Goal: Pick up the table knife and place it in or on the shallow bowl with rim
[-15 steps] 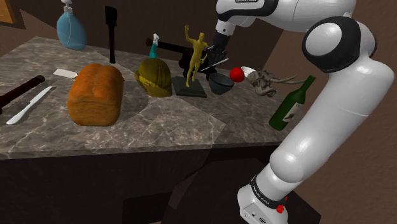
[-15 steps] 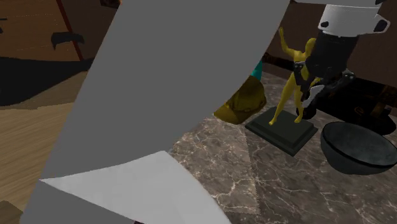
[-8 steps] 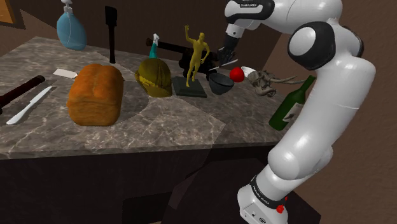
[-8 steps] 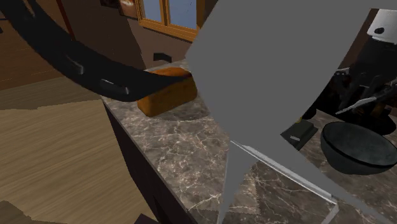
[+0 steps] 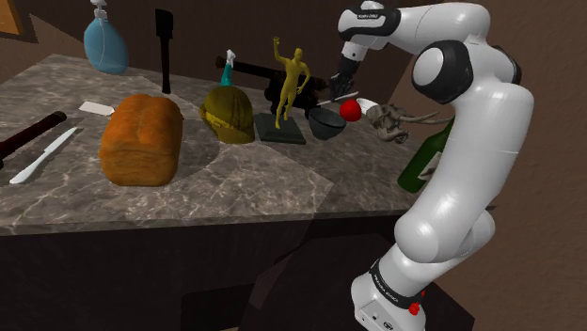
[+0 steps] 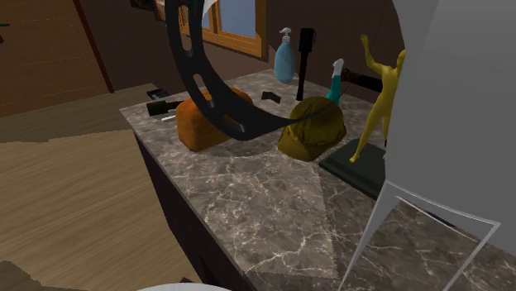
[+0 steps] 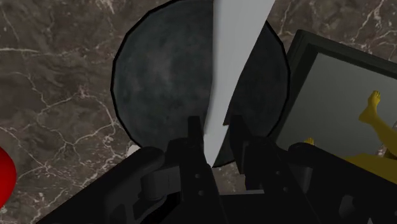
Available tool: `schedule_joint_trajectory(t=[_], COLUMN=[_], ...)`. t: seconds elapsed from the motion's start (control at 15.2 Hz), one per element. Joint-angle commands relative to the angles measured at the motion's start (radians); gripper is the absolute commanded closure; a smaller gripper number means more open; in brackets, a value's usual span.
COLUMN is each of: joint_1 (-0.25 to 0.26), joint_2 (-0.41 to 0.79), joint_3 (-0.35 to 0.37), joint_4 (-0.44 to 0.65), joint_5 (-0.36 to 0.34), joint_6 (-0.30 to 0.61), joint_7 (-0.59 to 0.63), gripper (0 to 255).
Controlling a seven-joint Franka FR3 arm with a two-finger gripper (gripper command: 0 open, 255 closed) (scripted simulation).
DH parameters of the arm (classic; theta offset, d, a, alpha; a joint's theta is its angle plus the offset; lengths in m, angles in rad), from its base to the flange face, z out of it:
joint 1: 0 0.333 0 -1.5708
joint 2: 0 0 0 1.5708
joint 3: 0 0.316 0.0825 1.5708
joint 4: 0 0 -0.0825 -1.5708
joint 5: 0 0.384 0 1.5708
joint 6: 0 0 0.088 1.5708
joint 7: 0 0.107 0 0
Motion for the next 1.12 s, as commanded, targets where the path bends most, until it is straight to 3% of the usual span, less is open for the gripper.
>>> schedule_joint_trajectory(t=[0.0,0.66,1.06], joint_1=[0.001,0.004,0.004], joint_2=[0.002,0.014,0.015], joint_3=[0.001,0.003,0.003], joint_4=[-0.026,-0.143,-0.148], joint_5=[0.0,0.005,0.005], joint_6=[0.028,0.157,0.163], joint_7=[0.0,-0.006,-0.006], gripper=[255,255,255])
